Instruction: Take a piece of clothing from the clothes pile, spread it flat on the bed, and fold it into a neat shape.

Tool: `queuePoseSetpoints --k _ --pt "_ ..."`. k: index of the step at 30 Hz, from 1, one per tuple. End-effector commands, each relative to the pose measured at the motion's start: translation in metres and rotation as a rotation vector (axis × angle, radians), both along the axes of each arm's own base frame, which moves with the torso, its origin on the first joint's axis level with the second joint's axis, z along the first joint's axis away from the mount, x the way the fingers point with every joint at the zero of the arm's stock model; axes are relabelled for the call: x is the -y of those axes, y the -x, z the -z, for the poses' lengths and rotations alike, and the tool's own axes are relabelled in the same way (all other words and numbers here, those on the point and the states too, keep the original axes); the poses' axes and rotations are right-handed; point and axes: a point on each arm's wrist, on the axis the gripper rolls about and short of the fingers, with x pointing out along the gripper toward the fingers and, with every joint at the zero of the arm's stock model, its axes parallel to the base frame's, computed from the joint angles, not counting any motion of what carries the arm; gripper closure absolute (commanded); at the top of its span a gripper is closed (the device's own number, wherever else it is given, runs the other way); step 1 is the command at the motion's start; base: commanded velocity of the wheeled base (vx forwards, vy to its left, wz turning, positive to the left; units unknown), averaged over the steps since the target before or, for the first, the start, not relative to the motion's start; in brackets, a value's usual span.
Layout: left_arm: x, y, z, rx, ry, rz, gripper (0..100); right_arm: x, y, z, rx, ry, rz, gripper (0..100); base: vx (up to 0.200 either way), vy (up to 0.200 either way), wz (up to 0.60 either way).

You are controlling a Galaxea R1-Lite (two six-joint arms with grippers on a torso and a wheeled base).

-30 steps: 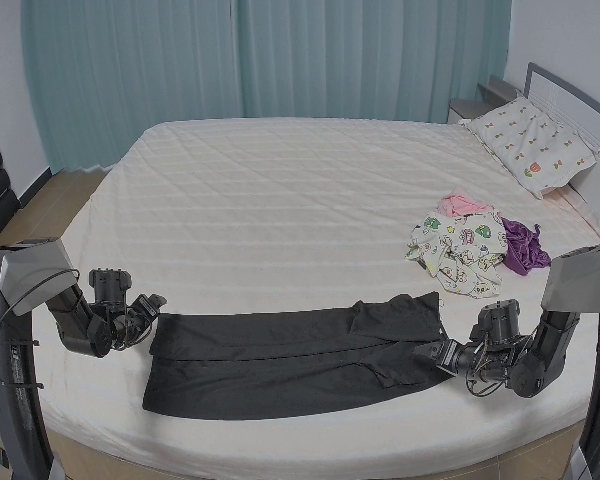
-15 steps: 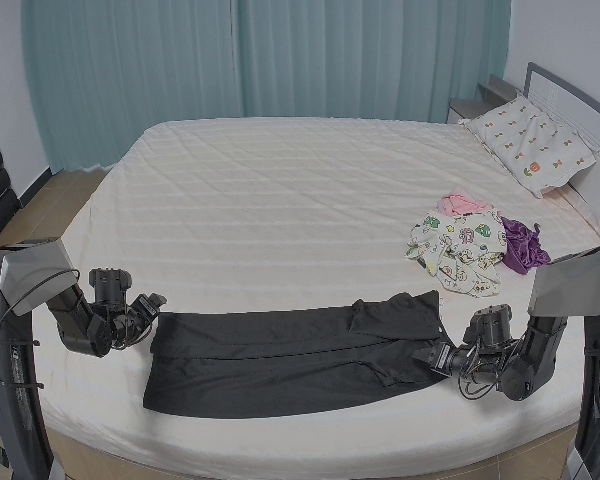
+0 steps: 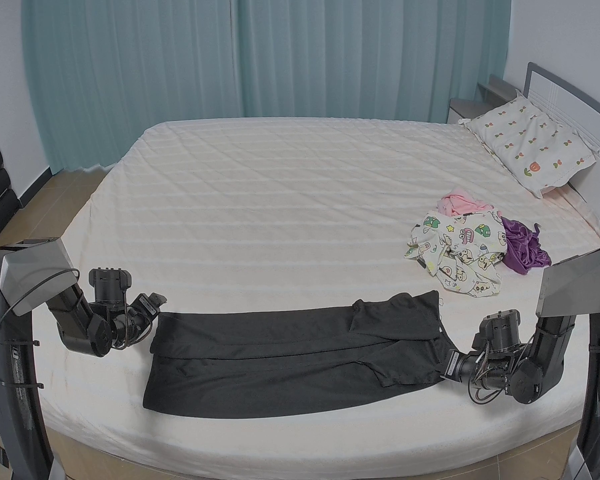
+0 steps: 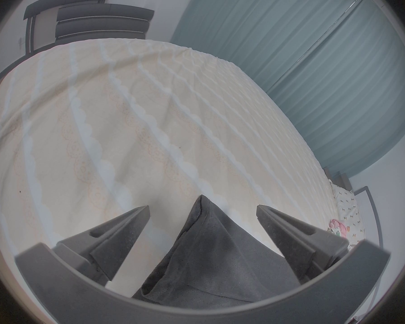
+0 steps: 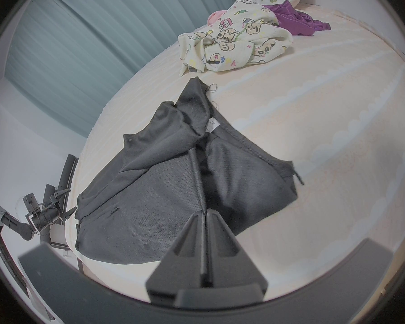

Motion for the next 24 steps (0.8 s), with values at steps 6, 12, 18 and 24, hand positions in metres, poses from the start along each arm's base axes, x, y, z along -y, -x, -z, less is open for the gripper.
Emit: queuePoseSetpoints --k 6,12,18,24 --pt "-0.001 0.002 -0.008 0.014 0.0 -0.003 0 0.007 0.001 0.0 -0.013 0.005 0.006 0 0.0 0.0 0.0" --pt "0.002 0.018 -0.031 0.034 0.07 0.092 0 0.009 0.001 -0.004 0.004 -0.018 0.002 0 0.0 0.0 0.0" --pt "-0.001 0.035 -0.023 -0.018 0.055 0.299 0 0.011 -0.001 -0.006 0.016 -0.026 0.009 0 0.0 0.0 0.0" --pt "-0.001 0.035 0.003 -0.123 -0.027 0.379 0 0.01 -0.002 -0.004 0.032 -0.032 0.006 0 0.0 0.0 0.0"
